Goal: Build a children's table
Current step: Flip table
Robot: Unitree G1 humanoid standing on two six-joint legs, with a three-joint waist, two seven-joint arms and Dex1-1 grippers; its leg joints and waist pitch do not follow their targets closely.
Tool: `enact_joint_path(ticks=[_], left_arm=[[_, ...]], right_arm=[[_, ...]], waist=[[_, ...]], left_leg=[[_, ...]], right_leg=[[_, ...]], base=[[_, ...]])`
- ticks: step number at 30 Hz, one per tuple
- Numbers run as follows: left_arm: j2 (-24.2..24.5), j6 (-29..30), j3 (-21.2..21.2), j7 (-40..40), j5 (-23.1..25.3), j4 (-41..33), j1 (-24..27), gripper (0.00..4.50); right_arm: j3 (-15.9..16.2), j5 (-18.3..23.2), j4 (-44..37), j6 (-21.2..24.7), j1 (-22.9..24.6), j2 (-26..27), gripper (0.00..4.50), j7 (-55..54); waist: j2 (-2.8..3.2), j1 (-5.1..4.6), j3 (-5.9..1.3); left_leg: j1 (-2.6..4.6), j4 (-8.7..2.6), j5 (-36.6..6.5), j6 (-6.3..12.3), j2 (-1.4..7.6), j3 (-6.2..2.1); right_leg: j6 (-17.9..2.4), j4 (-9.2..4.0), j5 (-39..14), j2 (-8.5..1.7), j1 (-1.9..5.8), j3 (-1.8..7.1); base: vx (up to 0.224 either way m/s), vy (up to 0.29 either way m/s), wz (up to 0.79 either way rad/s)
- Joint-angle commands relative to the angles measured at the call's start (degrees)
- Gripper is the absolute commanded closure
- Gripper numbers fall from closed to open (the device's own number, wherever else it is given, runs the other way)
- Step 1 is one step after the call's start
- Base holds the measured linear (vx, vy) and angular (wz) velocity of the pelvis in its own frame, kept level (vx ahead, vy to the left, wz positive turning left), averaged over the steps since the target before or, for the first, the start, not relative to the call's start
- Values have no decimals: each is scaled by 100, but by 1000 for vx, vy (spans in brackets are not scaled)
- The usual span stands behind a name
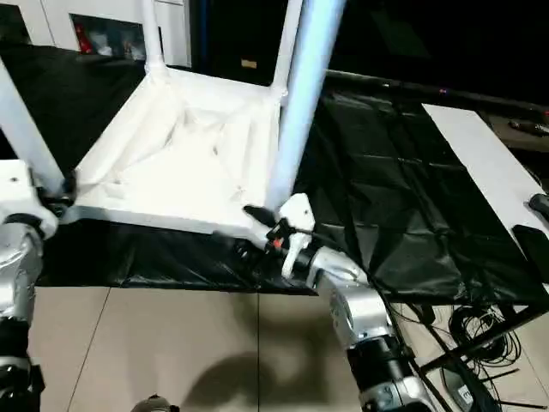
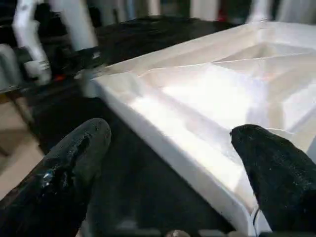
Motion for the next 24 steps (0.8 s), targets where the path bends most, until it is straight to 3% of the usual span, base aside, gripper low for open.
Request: enact_joint_path(ticks=[1,4,6,7,8,9,10,11,12,13,15,16,18,19,21,22,24], left_arm=[[-53,25,-98,-151,-114,-33,-61,90],[-160,50,-138,-125,-174,-190,46,120],[-345,146,-149,119,-172,-492,203,126],[-401,153,-151,140,-199,-576,249,132],[-530,180,-161,345,-157,-788,365,144],[-530,180,-161,345,-157,-788,365,156],[-591,198,-162,387,-175,-872,403,168],[-683,244,-179,472,-178,-1026,481,168],[-740,275,-192,514,-188,-1123,531,174],[-799,312,-209,521,-220,-1214,581,183],[-906,333,-200,591,-276,-1313,637,205],[-949,341,-188,594,-316,-1345,651,210],[-972,349,-177,597,-338,-1363,658,212],[-1005,398,-175,623,-363,-1418,678,222],[-1141,586,-157,667,-514,-1588,707,225],[-1405,836,-139,658,-827,-1833,734,227],[-1588,1011,-135,614,-1076,-1986,749,228]], right_arm=[[-320,-21,45,-122,-45,-94,0,-234],[-317,47,-99,-78,93,-129,0,-119],[-170,62,-321,10,288,-188,0,114],[-124,67,-383,38,340,-201,0,186],[-29,108,-539,150,459,-211,0,353],[-29,108,-539,150,459,-211,0,353],[22,124,-600,199,502,-235,0,442],[149,135,-693,258,560,-286,0,601],[236,140,-745,288,592,-323,0,703],[302,127,-771,302,609,-347,0,761],[358,111,-742,338,577,-330,0,803],[365,98,-729,346,558,-308,0,808],[378,87,-715,360,541,-286,0,816],[397,65,-709,392,538,-262,0,834],[432,37,-690,495,538,-226,0,833],[486,-88,-579,553,528,-210,0,704],[511,-151,-503,606,528,-196,0,612]], waist=[[234,5,-344],[215,5,-349],[143,7,-348],[157,17,-355],[86,-10,-353],[117,11,-345],[71,-6,-339],[62,-2,-340],[85,8,-318],[42,-3,-312],[42,8,-307],[9,5,-296],[27,5,-292],[-31,-2,-291],[-3,1,-300],[-72,-8,-304],[-71,3,-304]], left_leg=[[193,-497,-1029,-294,212,-27],[182,-489,-927,-228,221,-25],[160,-478,-817,-134,228,-14],[153,-463,-713,-58,229,-14],[138,-467,-695,12,230,-7],[138,-465,-716,61,237,-6],[139,-464,-753,87,234,5],[150,-463,-807,105,237,14],[146,-481,-903,89,271,16],[148,-476,-920,93,270,34],[160,-483,-1004,50,278,45],[164,-494,-1091,18,275,55],[158,-510,-1184,-53,280,41],[149,-507,-1184,-63,271,46],[149,-503,-1082,-80,273,39],[141,-484,-892,-47,273,53],[142,-474,-756,-16,270,61]], right_leg=[[-1288,-325,607,-361,137,193],[-1313,-314,760,-358,158,190],[-1319,-314,868,-360,181,189],[-1326,-305,989,-366,186,189],[-1324,-313,970,-344,194,182],[-1320,-321,916,-365,189,185],[-1312,-337,812,-360,177,188],[-1307,-346,620,-359,170,191],[-1285,-360,452,-369,163,189],[-1256,-376,378,-359,148,195],[-1234,-387,135,-363,125,198],[-1184,-418,-71,-358,103,202],[-1097,-424,-259,-359,94,203],[-1053,-433,-330,-357,95,204],[-1038,-421,-263,-361,93,206],[-1070,-398,-29,-353,100,200],[-1124,-391,96,-355,99,196]], base=[[0,0,0],[0,0,0],[0,0,0],[0,0,0],[0,0,0],[0,0,0],[0,0,0],[0,0,0],[0,0,0],[0,0,0],[0,0,0],[0,0,0],[0,0,0],[0,0,0],[0,0,0],[0,0,0],[0,0,0]])
